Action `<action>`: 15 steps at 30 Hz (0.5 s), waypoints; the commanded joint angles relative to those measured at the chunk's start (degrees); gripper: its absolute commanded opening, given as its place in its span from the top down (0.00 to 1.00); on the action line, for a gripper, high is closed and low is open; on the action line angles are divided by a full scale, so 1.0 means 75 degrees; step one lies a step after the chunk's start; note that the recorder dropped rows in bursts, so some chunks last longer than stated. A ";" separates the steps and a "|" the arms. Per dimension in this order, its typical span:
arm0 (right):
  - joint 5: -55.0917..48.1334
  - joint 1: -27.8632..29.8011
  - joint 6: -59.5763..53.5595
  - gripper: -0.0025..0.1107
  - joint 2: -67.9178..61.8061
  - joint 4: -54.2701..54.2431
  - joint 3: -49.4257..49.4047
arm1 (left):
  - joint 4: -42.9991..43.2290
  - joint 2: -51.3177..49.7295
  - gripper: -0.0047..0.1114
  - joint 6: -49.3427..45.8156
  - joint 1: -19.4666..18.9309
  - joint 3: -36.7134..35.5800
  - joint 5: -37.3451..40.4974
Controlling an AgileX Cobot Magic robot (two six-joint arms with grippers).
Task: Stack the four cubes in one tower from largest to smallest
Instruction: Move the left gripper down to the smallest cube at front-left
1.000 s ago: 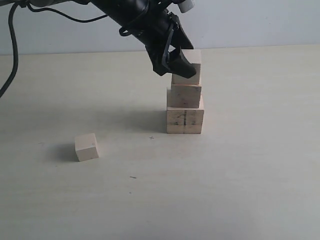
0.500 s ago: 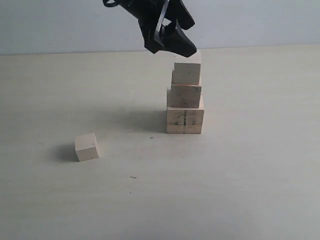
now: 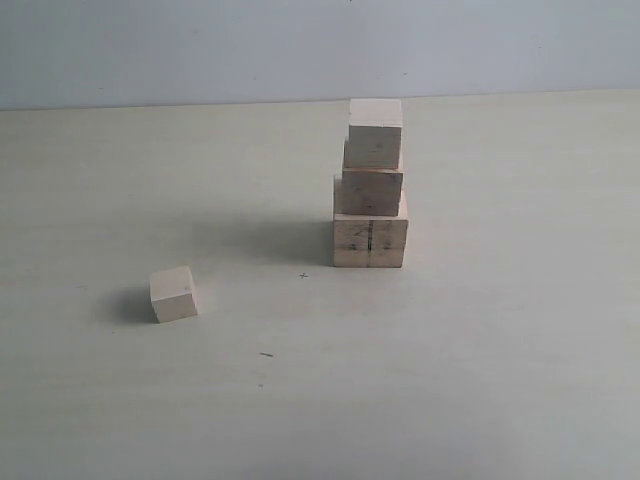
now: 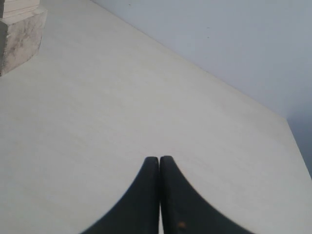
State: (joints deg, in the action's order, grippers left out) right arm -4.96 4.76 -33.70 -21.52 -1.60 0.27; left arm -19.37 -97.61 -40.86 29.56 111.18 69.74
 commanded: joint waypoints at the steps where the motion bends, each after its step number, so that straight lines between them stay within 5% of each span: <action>1: 0.0089 -0.0012 -0.0010 0.98 0.0032 -0.0036 -0.0036 | 0.0502 0.0499 0.96 0.2346 -0.0906 -0.0645 0.0030; 6: 0.0089 -0.0012 -0.0010 0.98 0.0032 -0.0036 -0.0036 | -0.0047 0.1378 0.96 0.2323 -0.2641 -0.3514 -0.1059; 9: 0.0089 -0.0012 -0.0010 0.98 0.0032 -0.0036 -0.0036 | -0.1228 0.1944 0.96 0.0999 -0.3198 -0.5049 -0.1814; 15: 0.0089 -0.0012 -0.0010 0.98 0.0032 -0.0036 -0.0036 | -0.2657 0.2346 0.95 -0.5413 -0.3029 -0.7350 -0.1576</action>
State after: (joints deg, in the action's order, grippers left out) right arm -4.96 4.76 -33.70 -21.52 -1.70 0.27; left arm -32.74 -80.68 -56.37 5.71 62.70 57.16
